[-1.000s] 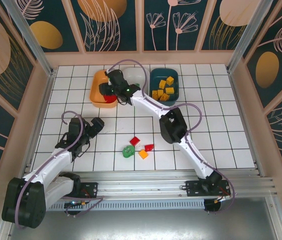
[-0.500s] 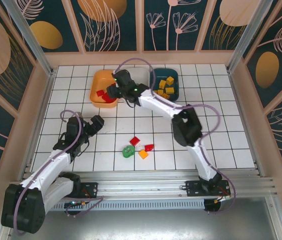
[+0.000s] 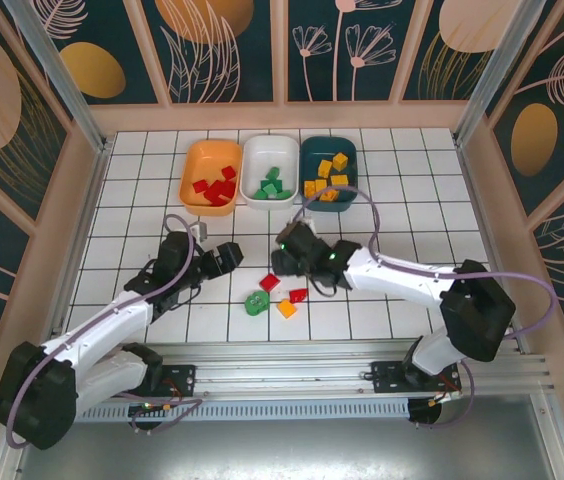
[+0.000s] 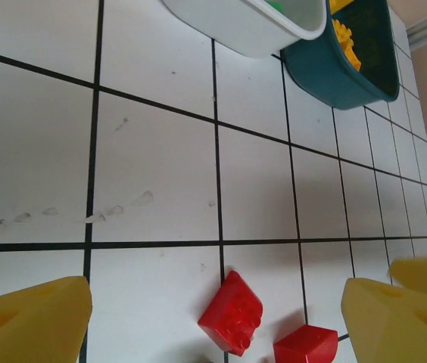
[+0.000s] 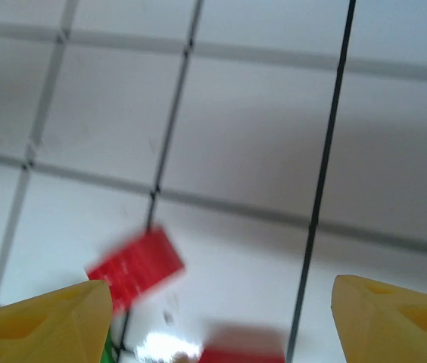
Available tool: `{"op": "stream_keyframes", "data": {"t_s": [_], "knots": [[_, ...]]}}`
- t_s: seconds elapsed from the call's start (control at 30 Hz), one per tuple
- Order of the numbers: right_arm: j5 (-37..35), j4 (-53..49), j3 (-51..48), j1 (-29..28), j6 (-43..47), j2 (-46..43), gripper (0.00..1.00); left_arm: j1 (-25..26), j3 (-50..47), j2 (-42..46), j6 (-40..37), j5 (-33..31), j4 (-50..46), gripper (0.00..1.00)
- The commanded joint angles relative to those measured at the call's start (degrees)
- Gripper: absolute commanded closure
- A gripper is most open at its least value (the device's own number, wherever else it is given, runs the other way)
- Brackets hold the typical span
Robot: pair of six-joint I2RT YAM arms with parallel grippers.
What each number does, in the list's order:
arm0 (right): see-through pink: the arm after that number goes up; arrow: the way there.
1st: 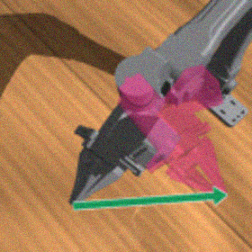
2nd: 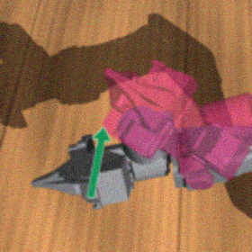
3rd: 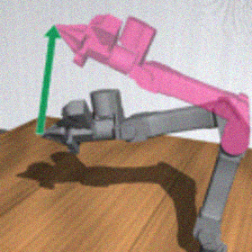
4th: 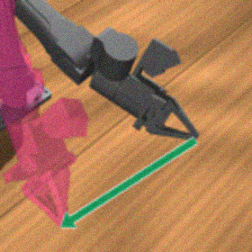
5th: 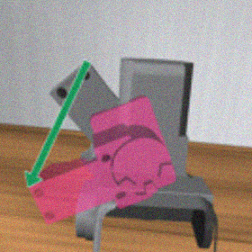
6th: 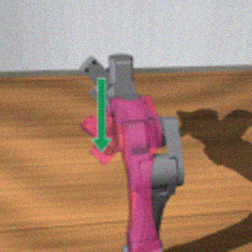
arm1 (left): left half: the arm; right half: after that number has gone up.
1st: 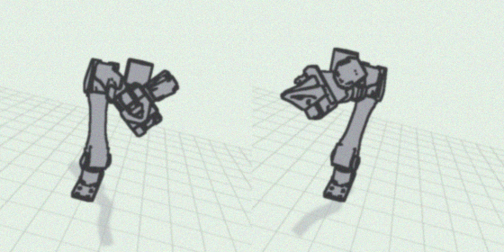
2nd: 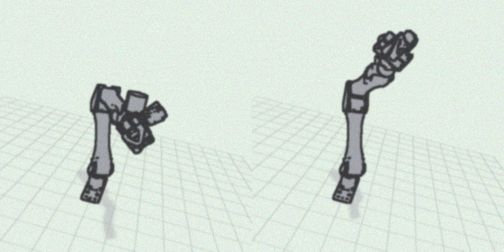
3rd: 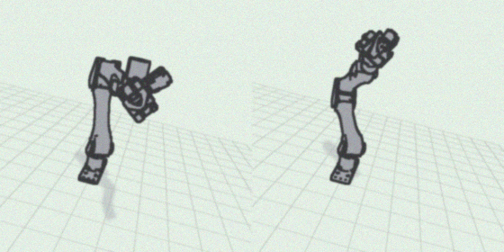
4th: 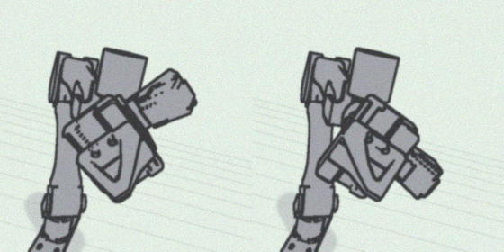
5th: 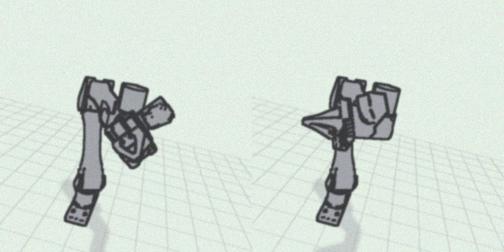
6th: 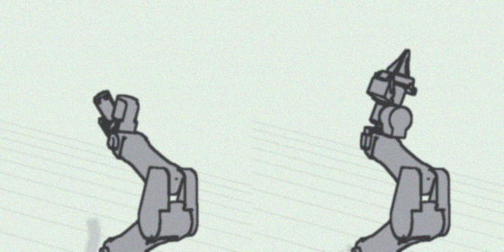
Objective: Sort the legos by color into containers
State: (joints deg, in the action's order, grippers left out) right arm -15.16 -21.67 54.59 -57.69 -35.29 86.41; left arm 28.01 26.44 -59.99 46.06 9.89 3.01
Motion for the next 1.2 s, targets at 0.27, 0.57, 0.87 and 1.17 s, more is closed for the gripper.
{"op": "stream_keyframes", "data": {"t_s": [0.27, 0.57, 0.87, 1.17], "knots": [[-4.89, -5.66, -1.57, -5.87, -13.87, 5.03, 0.22, 0.19, -0.68, -1.8, 0.35, -0.02, 4.98, 0.05], [-1.98, -1.37, -5.28, -4.72, -13.62, 5.83, 0.31, 0.2, -0.86, -3.53, 1.27, 0.22, 6.48, 0.05], [-1.37, 1.72, -6.32, -3.0, -11.69, 6.91, 0.43, 0.19, -0.6, -3.37, 1.31, -0.48, 5.95, 0.04], [-3.87, 2.38, -4.36, -1.25, -8.25, 3.24, 0.63, -0.38, 0.59, -1.6, 3.84, -6.72, 1.89, 0.01]]}}
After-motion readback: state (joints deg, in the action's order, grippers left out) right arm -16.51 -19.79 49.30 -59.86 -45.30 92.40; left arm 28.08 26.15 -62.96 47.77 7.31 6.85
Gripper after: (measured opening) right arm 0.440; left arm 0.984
